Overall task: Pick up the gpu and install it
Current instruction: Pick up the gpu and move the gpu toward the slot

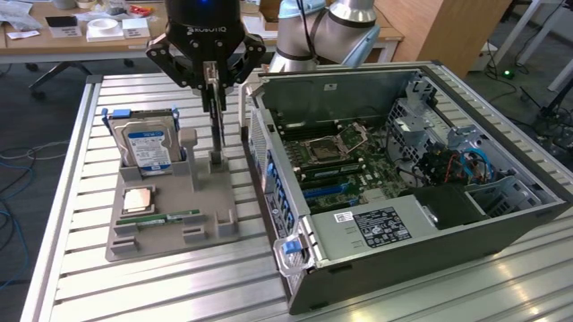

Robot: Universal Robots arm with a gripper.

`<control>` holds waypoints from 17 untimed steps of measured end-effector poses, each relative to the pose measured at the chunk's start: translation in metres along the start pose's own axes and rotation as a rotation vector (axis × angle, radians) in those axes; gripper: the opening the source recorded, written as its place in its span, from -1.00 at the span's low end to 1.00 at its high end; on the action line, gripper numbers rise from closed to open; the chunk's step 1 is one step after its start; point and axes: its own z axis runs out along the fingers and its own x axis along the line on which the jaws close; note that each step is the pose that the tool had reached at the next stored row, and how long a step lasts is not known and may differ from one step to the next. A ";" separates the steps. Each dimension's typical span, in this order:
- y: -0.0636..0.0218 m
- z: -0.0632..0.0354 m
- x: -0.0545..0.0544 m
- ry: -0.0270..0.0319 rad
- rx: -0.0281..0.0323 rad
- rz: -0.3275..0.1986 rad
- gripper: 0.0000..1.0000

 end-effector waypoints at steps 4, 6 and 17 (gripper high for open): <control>0.0002 0.0001 -0.004 0.0000 0.0000 0.000 -0.48; 0.0004 0.0002 -0.007 0.0000 0.0000 0.000 -0.48; 0.0019 0.0009 -0.033 -0.0001 0.0000 0.000 -0.48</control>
